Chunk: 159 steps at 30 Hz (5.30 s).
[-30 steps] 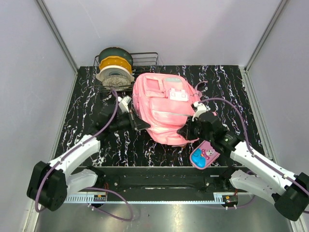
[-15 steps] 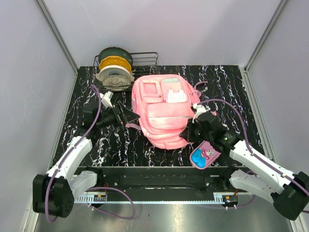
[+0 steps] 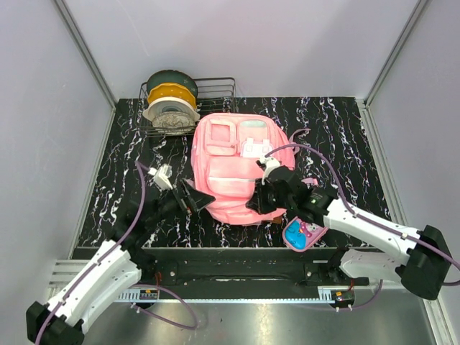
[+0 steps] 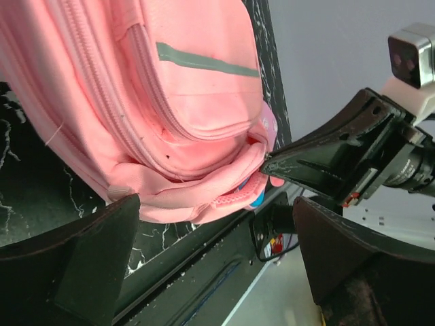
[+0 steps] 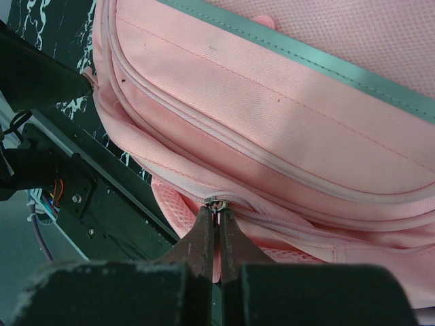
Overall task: Pack the student bag
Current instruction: Zip the student bag at the center of the board.
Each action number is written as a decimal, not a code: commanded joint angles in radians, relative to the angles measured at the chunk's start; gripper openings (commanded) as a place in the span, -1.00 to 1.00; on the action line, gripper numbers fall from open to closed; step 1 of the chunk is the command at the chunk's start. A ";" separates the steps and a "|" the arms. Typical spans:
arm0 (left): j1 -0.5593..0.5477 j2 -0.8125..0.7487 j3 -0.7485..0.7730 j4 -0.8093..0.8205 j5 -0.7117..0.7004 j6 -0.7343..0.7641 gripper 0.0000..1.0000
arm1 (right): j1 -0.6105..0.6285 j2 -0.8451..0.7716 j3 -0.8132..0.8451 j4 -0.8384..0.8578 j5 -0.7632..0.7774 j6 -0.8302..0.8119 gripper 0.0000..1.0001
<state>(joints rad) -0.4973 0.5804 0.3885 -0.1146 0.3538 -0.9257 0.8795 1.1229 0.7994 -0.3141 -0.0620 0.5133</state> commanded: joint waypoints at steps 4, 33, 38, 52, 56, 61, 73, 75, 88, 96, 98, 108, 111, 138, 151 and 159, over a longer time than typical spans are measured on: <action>-0.030 -0.175 -0.043 -0.157 -0.199 -0.128 0.98 | 0.079 0.093 0.141 0.184 0.045 -0.025 -1.00; 0.002 0.113 -0.022 0.004 -0.294 -0.210 -1.00 | 0.136 0.100 0.101 0.213 0.074 -0.074 -1.00; 0.265 0.003 0.024 -0.079 -0.178 -0.081 -1.00 | 0.134 0.035 0.038 0.084 0.143 -0.029 -1.00; 0.658 0.257 0.245 -0.028 0.272 0.142 -1.00 | 0.127 -0.150 -0.128 -0.213 0.328 0.204 -1.00; 0.752 0.265 0.296 -0.057 0.361 0.162 -1.00 | 0.044 -0.167 -0.117 -0.272 0.424 0.274 -1.00; 0.776 0.289 0.306 -0.005 0.438 0.130 -1.00 | -0.040 -0.206 -0.108 -0.206 0.391 0.208 -1.00; 0.769 0.228 0.268 -0.205 0.507 0.315 0.98 | -0.040 -0.118 -0.114 0.161 -0.229 0.116 -0.35; 0.763 0.188 0.276 -0.293 0.476 0.344 0.98 | -0.037 -0.037 -0.089 0.176 -0.288 0.114 -0.31; 0.641 0.004 0.234 -0.605 0.249 0.410 0.98 | 0.056 0.129 -0.088 0.291 -0.387 0.146 -0.03; 0.641 0.013 0.263 -0.550 0.244 0.387 0.98 | 0.058 0.133 -0.131 0.259 -0.349 0.172 -0.01; 0.640 0.019 0.280 -0.537 0.270 0.381 0.98 | 0.061 0.137 -0.143 0.277 -0.346 0.174 -0.01; 0.641 0.038 0.294 -0.520 0.300 0.375 0.98 | 0.062 0.250 -0.143 0.438 -0.352 0.215 -0.13; 0.641 0.039 0.274 -0.502 0.315 0.366 0.98 | 0.062 0.253 -0.147 0.451 -0.361 0.220 -0.28; 0.641 0.035 0.224 -0.442 0.344 0.330 0.98 | 0.061 0.321 -0.163 0.550 -0.472 0.252 -0.50; 0.640 0.006 0.219 -0.545 0.287 0.386 0.98 | 0.062 0.325 -0.163 0.557 -0.446 0.257 -0.49; 0.640 -0.005 0.202 -0.539 0.292 0.381 0.98 | 0.061 0.331 -0.157 0.563 -0.441 0.260 -0.42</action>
<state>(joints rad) 0.1455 0.5838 0.5938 -0.6662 0.6537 -0.5529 0.9340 1.4433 0.6334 0.2050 -0.5148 0.7692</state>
